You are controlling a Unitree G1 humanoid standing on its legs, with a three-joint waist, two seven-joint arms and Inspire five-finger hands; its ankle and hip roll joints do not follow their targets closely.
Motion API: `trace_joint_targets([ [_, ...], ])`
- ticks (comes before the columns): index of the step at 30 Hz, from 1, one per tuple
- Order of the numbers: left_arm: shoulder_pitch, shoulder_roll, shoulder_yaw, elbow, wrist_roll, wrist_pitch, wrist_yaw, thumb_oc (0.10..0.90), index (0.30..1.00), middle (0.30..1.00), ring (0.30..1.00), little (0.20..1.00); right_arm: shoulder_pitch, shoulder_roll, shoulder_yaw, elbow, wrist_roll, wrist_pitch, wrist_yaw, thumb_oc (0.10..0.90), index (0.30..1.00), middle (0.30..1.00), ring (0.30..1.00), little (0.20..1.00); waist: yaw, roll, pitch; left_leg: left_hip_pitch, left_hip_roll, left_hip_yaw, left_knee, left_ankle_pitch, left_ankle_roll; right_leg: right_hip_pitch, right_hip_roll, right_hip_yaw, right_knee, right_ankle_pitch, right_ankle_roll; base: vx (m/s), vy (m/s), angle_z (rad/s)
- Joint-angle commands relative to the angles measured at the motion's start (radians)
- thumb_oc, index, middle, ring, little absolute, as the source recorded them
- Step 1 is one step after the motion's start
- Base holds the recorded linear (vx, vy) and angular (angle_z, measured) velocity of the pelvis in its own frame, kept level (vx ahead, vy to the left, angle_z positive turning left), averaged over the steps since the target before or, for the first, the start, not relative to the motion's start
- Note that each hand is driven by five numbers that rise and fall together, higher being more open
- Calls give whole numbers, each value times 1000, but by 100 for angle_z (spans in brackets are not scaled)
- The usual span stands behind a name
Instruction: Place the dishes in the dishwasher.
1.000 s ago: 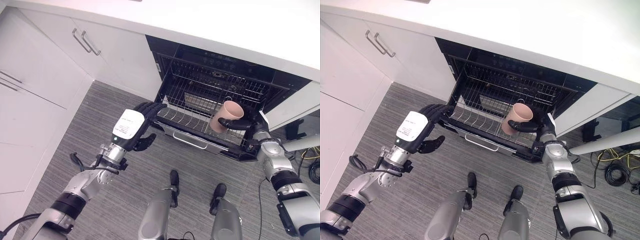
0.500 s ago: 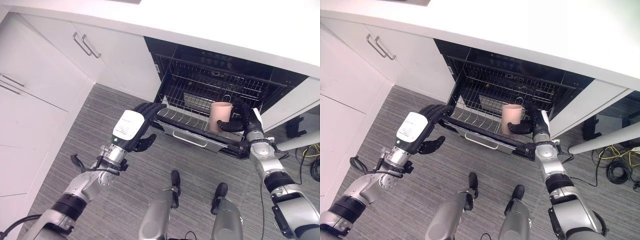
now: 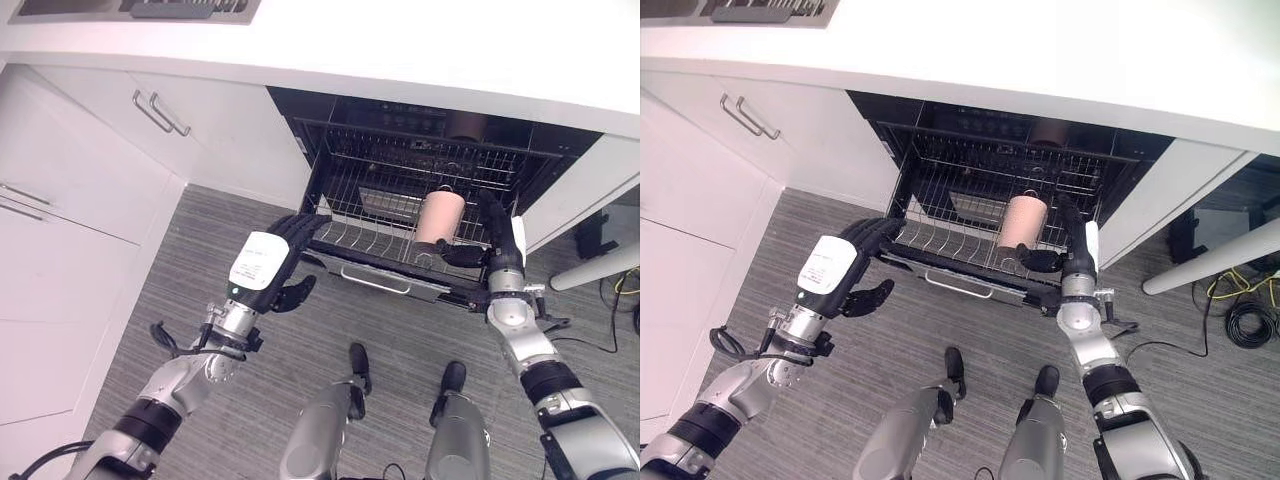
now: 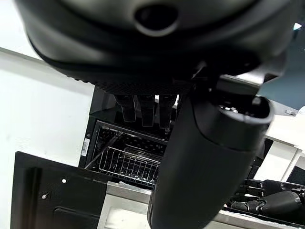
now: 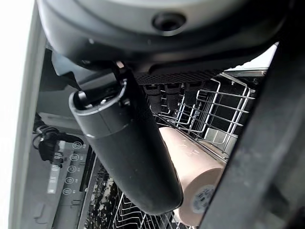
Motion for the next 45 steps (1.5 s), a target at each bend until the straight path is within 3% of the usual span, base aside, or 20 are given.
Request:
trace_joint_targets([
  [1,22,-38,39,-104,2,-29,89,800,900,900,900,900,2,-16,-44,-156,3,-189,-62,800,900,900,900,900,-6,19,-93,-27,21,-43,97,-159,-80,-2,-27,42,12,-45,54,0,0,0],
  [6,84,-57,64,-108,20,-29,101,800,900,900,900,900,108,24,-60,-311,31,-249,-53,800,900,900,900,900,-24,4,-111,-8,32,-25,97,-168,-79,8,-21,45,12,-52,53,3,-6,-2],
  [14,185,-90,116,-96,34,-24,134,800,900,900,900,900,292,84,-44,-494,91,-327,80,800,900,900,900,900,-55,-47,-169,57,65,6,97,-187,-86,61,-4,46,12,-82,46,17,-54,-10],
  [18,235,-106,165,-99,-17,-42,149,800,900,900,900,900,351,97,-52,-562,125,-351,203,800,900,900,900,900,-63,-80,-211,92,88,14,97,-195,-95,96,12,44,12,-102,39,-4,-104,-7],
  [20,255,-121,201,-108,-111,-93,131,800,900,900,900,900,378,100,-46,-600,210,-368,340,800,900,900,900,900,-59,-105,-238,111,102,17,97,-199,-98,117,23,37,12,-111,35,-21,-138,-5],
  [22,263,-139,228,-122,-215,-141,87,800,900,900,900,900,390,96,-45,-623,230,-370,400,800,900,900,900,900,-56,-123,-255,119,112,17,97,-197,-98,127,33,32,12,-113,29,-60,-163,-5],
  [24,277,-179,282,-175,-348,-209,28,800,900,900,900,900,419,89,-75,-669,224,-371,406,800,900,900,900,900,-52,-163,-284,144,124,14,97,-212,-100,147,54,33,12,-128,27,-86,-233,-7],
  [27,263,-211,309,-236,-492,-206,-53,800,900,900,900,900,439,82,-113,-709,221,-359,396,800,900,900,900,900,-62,-190,-309,160,135,17,97,-220,-100,152,72,46,12,-129,26,-43,-121,-5],
  [34,207,-243,318,-348,-655,-174,-203,800,900,900,900,900,480,64,-206,-783,222,-323,377,800,900,900,900,900,-112,-213,-347,194,163,59,97,-230,-106,153,89,73,12,-122,31,-49,-28,-25],
  [39,155,-243,296,-386,-768,-153,-288,800,900,900,900,900,492,39,-248,-811,217,-309,358,800,900,900,900,900,-148,-211,-365,217,169,85,97,-238,-106,146,93,98,12,-113,36,-43,26,-36],
  [45,87,-244,261,-338,-797,-109,-383,800,900,900,900,900,507,35,-265,-801,230,-299,373,800,900,900,900,900,-185,-208,-384,239,158,111,97,-257,-93,134,97,138,12,-105,42,-10,24,-29],
])
